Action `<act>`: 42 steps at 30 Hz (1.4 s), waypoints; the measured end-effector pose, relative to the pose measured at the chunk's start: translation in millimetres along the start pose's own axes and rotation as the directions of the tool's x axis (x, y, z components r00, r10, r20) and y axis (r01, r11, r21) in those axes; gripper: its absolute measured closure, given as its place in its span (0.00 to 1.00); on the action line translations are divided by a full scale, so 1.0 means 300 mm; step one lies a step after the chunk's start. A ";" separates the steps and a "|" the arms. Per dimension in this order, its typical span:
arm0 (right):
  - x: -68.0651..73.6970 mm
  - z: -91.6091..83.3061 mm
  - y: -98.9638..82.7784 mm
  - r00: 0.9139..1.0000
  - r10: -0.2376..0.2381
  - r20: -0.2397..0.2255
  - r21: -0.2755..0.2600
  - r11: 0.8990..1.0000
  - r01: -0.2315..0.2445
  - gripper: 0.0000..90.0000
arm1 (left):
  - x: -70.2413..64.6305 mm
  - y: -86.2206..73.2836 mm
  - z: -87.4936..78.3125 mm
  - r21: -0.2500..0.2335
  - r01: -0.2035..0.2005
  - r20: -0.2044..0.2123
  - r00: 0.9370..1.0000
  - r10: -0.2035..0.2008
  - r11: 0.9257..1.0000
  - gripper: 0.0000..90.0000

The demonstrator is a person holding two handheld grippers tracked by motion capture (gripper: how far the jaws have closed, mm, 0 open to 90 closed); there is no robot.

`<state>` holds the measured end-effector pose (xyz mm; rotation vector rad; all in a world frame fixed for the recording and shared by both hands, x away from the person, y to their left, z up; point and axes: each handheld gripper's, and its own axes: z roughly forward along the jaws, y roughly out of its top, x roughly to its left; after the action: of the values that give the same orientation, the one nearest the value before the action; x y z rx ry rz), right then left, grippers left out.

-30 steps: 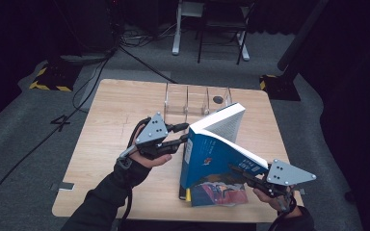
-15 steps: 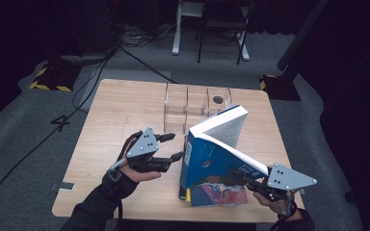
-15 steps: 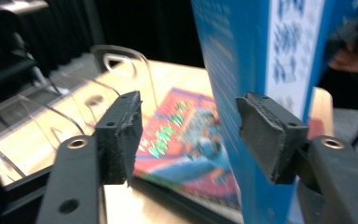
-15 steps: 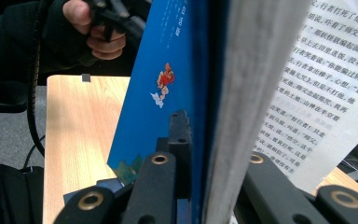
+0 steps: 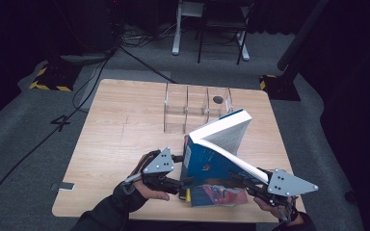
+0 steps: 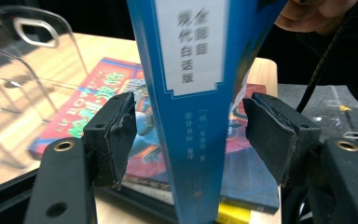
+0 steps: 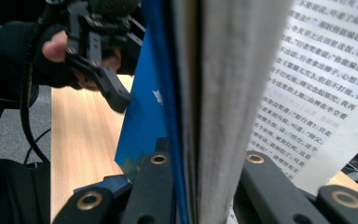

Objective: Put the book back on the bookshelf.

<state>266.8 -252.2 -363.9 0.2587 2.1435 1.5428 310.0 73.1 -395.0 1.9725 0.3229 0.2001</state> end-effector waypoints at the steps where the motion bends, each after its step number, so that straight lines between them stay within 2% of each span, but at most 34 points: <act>1: 0.000 -0.004 -0.001 1.000 0.002 -0.003 -0.001 1.000 -0.002 0.90 | 0.000 0.000 0.013 -0.002 -0.002 0.003 1.000 0.002 1.000 0.38; 4: 0.002 -0.020 -0.004 1.000 0.006 -0.001 -0.007 1.000 -0.006 0.89 | 0.003 0.005 0.033 -0.020 0.004 0.006 1.000 -0.004 1.000 0.41; 6: 0.002 -0.035 -0.004 1.000 0.006 0.002 -0.014 1.000 -0.006 0.88 | 0.003 0.010 0.045 -0.033 0.009 0.029 1.000 -0.008 0.999 0.43; 8: 0.002 -0.049 -0.005 1.000 0.008 0.005 -0.016 1.000 -0.008 0.87 | -0.001 0.018 0.056 -0.042 -0.002 0.047 0.999 0.003 0.999 0.46; 9: 0.002 -0.056 -0.006 1.000 0.009 0.007 -0.016 1.000 -0.009 0.87 | -0.003 0.022 0.059 -0.046 -0.021 0.045 0.999 0.023 0.999 0.48; 15: 0.003 -0.088 -0.006 1.000 -0.003 0.025 -0.023 1.000 0.003 0.83 | -0.012 0.054 0.063 -0.075 -0.057 0.064 0.996 0.062 0.996 0.53; 18: -0.007 -0.116 -0.003 0.998 0.002 0.065 -0.035 0.999 0.001 0.80 | -0.026 0.074 0.067 -0.096 -0.077 0.065 0.994 0.084 0.992 0.56; 19: -0.018 -0.130 -0.004 0.996 0.009 0.092 -0.045 0.999 -0.005 0.79 | -0.031 0.083 0.069 -0.100 -0.090 0.063 0.993 0.097 0.991 0.58; 22: -0.036 -0.153 -0.008 0.990 0.032 0.136 -0.059 0.998 -0.024 0.78 | -0.037 0.091 0.071 -0.100 -0.110 0.061 0.991 0.116 0.989 0.61; 24: -0.046 -0.162 -0.009 0.985 0.051 0.167 -0.069 0.997 -0.040 0.73 | -0.040 0.094 0.071 -0.099 -0.120 0.059 0.990 0.126 0.988 0.62; 25: -0.046 -0.162 -0.009 0.985 0.051 0.167 -0.069 0.997 -0.040 0.73 | -0.040 0.094 0.071 -0.099 -0.120 0.059 0.990 0.126 0.988 0.63; 26: -0.056 -0.160 -0.009 0.972 0.064 0.225 -0.064 0.997 -0.050 0.62 | -0.040 0.095 0.070 -0.096 -0.123 0.055 0.990 0.129 0.988 0.64; 28: -0.066 -0.150 -0.010 0.964 0.078 0.254 -0.064 0.996 -0.064 0.53 | -0.036 0.095 0.068 -0.090 -0.119 0.052 0.991 0.124 0.989 0.65; 29: -0.066 -0.150 -0.010 0.964 0.078 0.254 -0.064 0.996 -0.064 0.53 | -0.036 0.095 0.068 -0.090 -0.119 0.052 0.991 0.124 0.989 0.66; 30: -0.074 -0.142 -0.010 0.961 0.090 0.261 -0.063 0.995 -0.076 0.47 | -0.029 0.094 0.066 -0.091 -0.116 0.057 0.991 0.121 0.989 0.66; 31: -0.087 -0.130 -0.012 0.961 0.110 0.253 -0.061 0.993 -0.097 0.42 | -0.026 0.093 0.067 -0.093 -0.104 0.060 0.992 0.110 0.990 0.66; 32: -0.100 -0.120 -0.014 0.963 0.131 0.235 -0.064 0.991 -0.119 0.39 | -0.023 0.094 0.065 -0.091 -0.110 0.057 0.992 0.115 0.990 0.66; 35: -0.133 -0.082 -0.021 0.971 0.169 0.169 -0.057 0.985 -0.162 0.34 | -0.021 0.095 0.068 -0.093 -0.099 0.053 0.993 0.104 0.991 0.66; 37: -0.141 -0.057 -0.024 0.975 0.175 0.137 -0.048 0.984 -0.170 0.32 | -0.019 0.097 0.067 -0.091 -0.101 0.046 0.993 0.106 0.991 0.65; 39: -0.136 -0.030 -0.023 0.978 0.173 0.118 -0.030 0.985 -0.170 0.34 | -0.021 0.100 0.066 -0.092 -0.091 0.037 0.995 0.095 0.992 0.64; 42: -0.124 -0.006 -0.019 0.980 0.159 0.117 -0.013 0.987 -0.158 0.36 | -0.021 0.116 0.049 -0.145 -0.068 0.033 0.997 0.073 0.987 0.63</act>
<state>298.8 -271.5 -358.7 0.5177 2.0708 1.5763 312.9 45.0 -369.2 1.8441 0.2083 0.2252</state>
